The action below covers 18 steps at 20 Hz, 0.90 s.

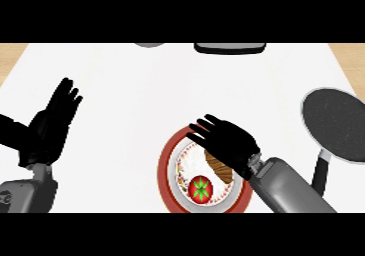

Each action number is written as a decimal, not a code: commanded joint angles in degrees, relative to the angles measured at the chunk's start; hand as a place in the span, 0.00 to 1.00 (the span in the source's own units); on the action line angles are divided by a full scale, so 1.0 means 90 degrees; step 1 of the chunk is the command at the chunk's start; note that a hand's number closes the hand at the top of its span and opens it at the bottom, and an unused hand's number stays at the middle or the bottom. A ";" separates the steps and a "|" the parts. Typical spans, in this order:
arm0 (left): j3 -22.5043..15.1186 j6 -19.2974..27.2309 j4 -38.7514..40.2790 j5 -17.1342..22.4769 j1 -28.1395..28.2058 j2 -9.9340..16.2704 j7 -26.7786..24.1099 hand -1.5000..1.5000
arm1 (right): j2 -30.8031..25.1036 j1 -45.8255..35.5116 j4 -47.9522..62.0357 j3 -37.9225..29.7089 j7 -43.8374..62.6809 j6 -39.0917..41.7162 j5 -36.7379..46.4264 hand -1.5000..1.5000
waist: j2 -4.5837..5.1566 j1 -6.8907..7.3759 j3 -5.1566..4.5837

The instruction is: Pick the croissant from the plate and place it in the pan

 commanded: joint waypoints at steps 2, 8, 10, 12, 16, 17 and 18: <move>0.0094 0.0002 -0.0117 -0.0118 -0.0035 -0.0060 0.0104 0.50 | 0.0372 0.0005 0.1189 0.0014 -0.0358 -0.0989 0.0516 0.00 | 0.0005 0.0011 0.0002; 0.0190 -0.0050 0.0730 -0.0331 -0.0591 -0.0249 -0.0117 0.50 | 0.0655 -0.0115 0.1507 -0.0445 -0.0732 -0.0978 0.0547 0.00 | 0.0009 -0.0026 0.0001; 0.0092 -0.0046 0.0098 -0.0362 -0.0201 -0.0306 0.0131 0.50 | 0.0694 0.0261 0.1503 -0.0382 -0.0690 -0.1159 0.0720 0.00 | 0.0001 -0.0016 0.0001; 0.0133 -0.0023 -0.0220 -0.0386 0.0121 -0.0377 -0.0004 0.50 | 0.0974 -0.0146 0.1991 -0.0612 -0.0774 -0.1097 0.0731 0.00 | 0.0002 0.0008 0.0001; 0.0261 -0.0320 -0.0397 -0.0302 0.0194 -0.0151 0.0142 0.50 | 0.0853 0.0056 0.2176 -0.0391 -0.1219 -0.1601 0.0981 1.00 | 0.0000 0.0010 0.0002; 0.0151 -0.0079 -0.0705 -0.0334 0.0232 -0.0321 0.0473 0.50 | 0.0830 -0.0156 0.2291 -0.0488 -0.1436 -0.1632 0.0944 1.00 | -0.0001 0.0021 0.0003; 0.0327 -0.0326 -0.0705 -0.0152 0.0235 -0.0141 0.0544 0.50 | 0.0991 -0.0126 0.2223 -0.0436 -0.1421 -0.1458 0.0962 1.00 | -0.0002 0.0014 0.0002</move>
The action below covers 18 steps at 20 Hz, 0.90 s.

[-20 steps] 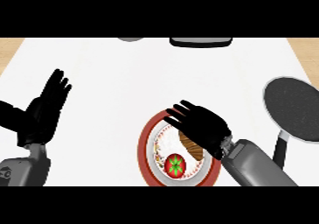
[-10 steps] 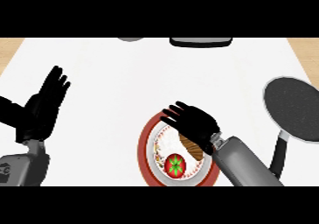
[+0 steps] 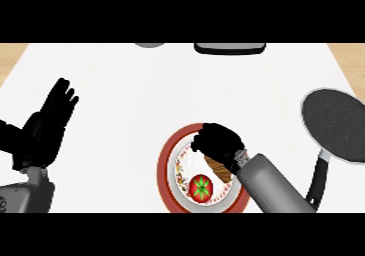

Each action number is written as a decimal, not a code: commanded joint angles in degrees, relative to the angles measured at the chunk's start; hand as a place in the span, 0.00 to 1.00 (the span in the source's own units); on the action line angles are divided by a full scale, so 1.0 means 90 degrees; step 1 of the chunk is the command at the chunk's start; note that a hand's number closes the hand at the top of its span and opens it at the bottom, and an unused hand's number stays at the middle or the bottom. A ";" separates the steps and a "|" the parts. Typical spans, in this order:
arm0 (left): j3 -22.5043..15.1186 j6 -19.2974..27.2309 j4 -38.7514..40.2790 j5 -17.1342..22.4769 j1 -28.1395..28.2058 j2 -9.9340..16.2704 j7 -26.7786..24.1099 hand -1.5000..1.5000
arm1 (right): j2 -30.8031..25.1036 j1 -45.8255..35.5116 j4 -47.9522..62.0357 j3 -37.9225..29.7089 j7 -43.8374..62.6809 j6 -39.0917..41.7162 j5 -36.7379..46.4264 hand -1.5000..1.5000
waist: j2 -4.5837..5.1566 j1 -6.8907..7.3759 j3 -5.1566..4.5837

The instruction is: Pick the croissant from the plate and place it in the pan

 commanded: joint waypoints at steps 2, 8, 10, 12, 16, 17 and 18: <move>-0.0005 -0.0029 0.0020 -0.0119 0.0058 -0.0106 -0.0078 0.50 | 0.0439 0.0126 0.0790 0.0106 -0.0187 -0.0799 0.0311 1.00 | 0.0029 0.0003 0.0013; 0.0243 -0.0257 0.0597 -0.0019 -0.0322 -0.0011 -0.0237 0.50 | 0.0554 -0.0311 0.0949 -0.0391 -0.0621 -0.0576 0.0104 1.00 | 0.0035 -0.0009 0.0012; 0.0165 -0.0184 0.0307 -0.0029 -0.0096 -0.0135 -0.0120 0.50 | 0.0482 -0.0230 0.0617 -0.0572 -0.0742 -0.0465 -0.0035 1.00 | 0.0024 -0.0007 0.0012; 0.0046 -0.0074 0.0238 -0.0217 -0.0252 -0.0184 -0.0006 0.50 | 0.0603 -0.0071 0.0093 -0.0532 -0.0567 -0.0215 -0.0009 1.00 | 0.0017 -0.0030 0.0012; 0.0096 -0.0016 0.0124 -0.0186 -0.0036 -0.0190 -0.0071 0.50 | 0.0671 0.0076 0.0225 -0.1897 0.1270 -0.0697 -0.0148 1.00 | 0.0008 -0.0134 0.0018; 0.0230 -0.0070 0.0217 -0.0090 0.0003 -0.0125 -0.0107 0.50 | 0.0674 -0.0002 0.0229 -0.2451 0.1849 -0.0647 -0.0320 1.00 | 0.0020 -0.0226 0.0013; 0.0212 -0.0028 0.0156 -0.0178 0.0066 -0.0096 -0.0115 0.50 | 0.0653 -0.0011 0.0320 -0.2894 0.2426 -0.0578 -0.0325 1.00 | 0.0010 -0.0315 0.0013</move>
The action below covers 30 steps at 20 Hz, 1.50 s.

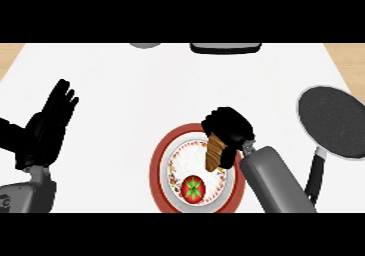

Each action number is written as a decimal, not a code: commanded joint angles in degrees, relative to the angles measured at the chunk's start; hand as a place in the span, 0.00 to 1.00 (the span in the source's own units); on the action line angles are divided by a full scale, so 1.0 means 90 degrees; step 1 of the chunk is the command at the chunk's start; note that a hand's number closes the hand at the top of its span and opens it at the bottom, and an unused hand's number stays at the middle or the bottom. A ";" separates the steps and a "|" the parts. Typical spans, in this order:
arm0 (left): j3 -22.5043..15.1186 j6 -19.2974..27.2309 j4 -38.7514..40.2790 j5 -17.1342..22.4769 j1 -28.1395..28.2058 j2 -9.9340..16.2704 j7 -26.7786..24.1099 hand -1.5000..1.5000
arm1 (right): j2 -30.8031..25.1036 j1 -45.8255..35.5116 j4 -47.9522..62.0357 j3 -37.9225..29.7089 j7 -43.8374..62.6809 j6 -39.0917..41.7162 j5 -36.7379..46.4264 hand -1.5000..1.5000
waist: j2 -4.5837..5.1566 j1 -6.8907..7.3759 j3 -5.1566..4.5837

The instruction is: Pick the croissant from the plate and place it in the pan

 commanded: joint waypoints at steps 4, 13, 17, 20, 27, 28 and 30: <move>0.0102 0.0066 -0.0006 -0.0023 0.0230 0.0015 -0.0062 0.50 | 0.0080 -0.0332 -0.0002 -0.2395 0.3775 -0.0441 0.0068 1.00 | -0.0006 -0.0213 -0.0019; -0.0180 -0.0048 0.0168 -0.0136 -0.0185 -0.0092 -0.0154 0.50 | 0.0128 -0.2788 -0.0101 -0.2099 0.7444 -0.0173 0.1805 1.00 | 0.0030 0.0246 -0.0006; -0.0063 0.0043 -0.0026 -0.0117 -0.0274 -0.0023 0.0196 0.50 | 0.0059 -0.3012 -0.0215 -0.2371 0.7538 0.0036 0.1794 1.00 | 0.0009 0.0133 0.0005; -0.0269 0.0160 -0.0247 -0.0202 -0.0104 -0.0257 0.0259 0.50 | -0.0136 -0.3187 0.0387 -0.2650 0.7728 -0.0664 0.1804 1.00 | 0.0030 0.0179 0.0007; -0.0205 0.0041 -0.0256 -0.0244 0.0353 -0.0237 -0.0025 0.50 | -0.1099 -0.2278 -0.0410 -0.3110 0.7104 -0.1016 0.1445 1.00 | 0.0003 0.0080 0.0009; -0.0272 0.0214 -0.0186 -0.0352 0.0105 -0.0348 0.0050 0.50 | -0.1316 -0.2453 -0.0247 -0.3293 0.6965 -0.1136 0.1309 1.00 | 0.0017 0.0093 0.0009; -0.0019 0.0066 -0.0258 -0.0154 0.0017 -0.0134 0.0155 0.50 | -0.1334 -0.1778 -0.1103 -0.3202 0.6856 -0.1015 0.1199 1.00 | -0.0008 0.0040 0.0009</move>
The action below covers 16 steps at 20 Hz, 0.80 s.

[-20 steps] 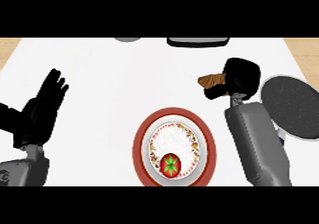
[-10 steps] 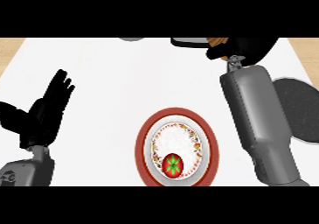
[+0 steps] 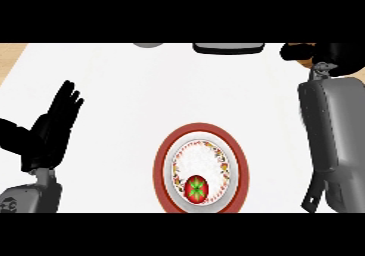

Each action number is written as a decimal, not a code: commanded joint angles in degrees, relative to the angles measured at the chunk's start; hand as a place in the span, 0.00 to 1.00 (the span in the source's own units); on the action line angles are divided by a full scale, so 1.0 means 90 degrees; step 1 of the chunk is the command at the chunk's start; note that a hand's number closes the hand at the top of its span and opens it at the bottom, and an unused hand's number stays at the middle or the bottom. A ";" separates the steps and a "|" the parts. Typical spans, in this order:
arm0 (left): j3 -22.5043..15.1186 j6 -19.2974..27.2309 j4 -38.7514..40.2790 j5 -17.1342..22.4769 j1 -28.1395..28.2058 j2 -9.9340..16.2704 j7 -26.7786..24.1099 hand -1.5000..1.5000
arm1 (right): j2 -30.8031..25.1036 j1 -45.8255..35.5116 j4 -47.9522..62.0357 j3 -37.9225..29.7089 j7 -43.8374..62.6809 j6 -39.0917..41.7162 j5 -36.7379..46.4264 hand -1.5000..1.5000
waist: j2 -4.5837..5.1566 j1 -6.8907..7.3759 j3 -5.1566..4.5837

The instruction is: Pick the croissant from the plate and place it in the pan

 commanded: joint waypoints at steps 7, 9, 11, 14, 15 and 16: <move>0.0062 -0.0004 0.0331 -0.0022 -0.0210 -0.0122 -0.0205 0.50 | -0.1047 0.1798 -0.0640 -0.1022 -0.1265 -0.1309 -0.1186 1.00 | 0.0011 -0.0029 0.0004; 0.0181 -0.0141 0.0410 0.0026 -0.0218 0.0035 -0.0166 0.50 | -0.1159 0.2014 -0.0446 -0.1124 -0.1516 -0.1574 -0.1389 1.00 | 0.0014 -0.0005 0.0003; 0.0102 -0.0048 0.0416 -0.0059 -0.0429 0.0014 0.0074 0.50 | -0.1364 0.2092 0.0039 -0.1366 -0.2023 -0.1970 -0.1759 1.00 | 0.0022 0.0006 0.0006; 0.0143 -0.0065 0.0053 0.0032 -0.0285 0.0015 0.0139 0.50 | -0.1621 0.2218 0.0661 -0.1626 -0.2887 -0.2280 -0.2392 1.00 | 0.0021 0.0041 0.0009; 0.0222 -0.0238 0.0030 0.0167 -0.0177 0.0083 0.0079 0.50 | -0.1733 0.2068 0.1004 -0.1651 -0.3041 -0.2401 -0.2462 1.00 | 0.0023 0.0064 0.0007; 0.0055 -0.0261 -0.0346 0.0048 0.0202 0.0088 0.0184 0.50 | -0.1840 0.1903 0.1509 -0.1739 -0.3179 -0.2600 -0.2506 1.00 | 0.0027 0.0115 0.0009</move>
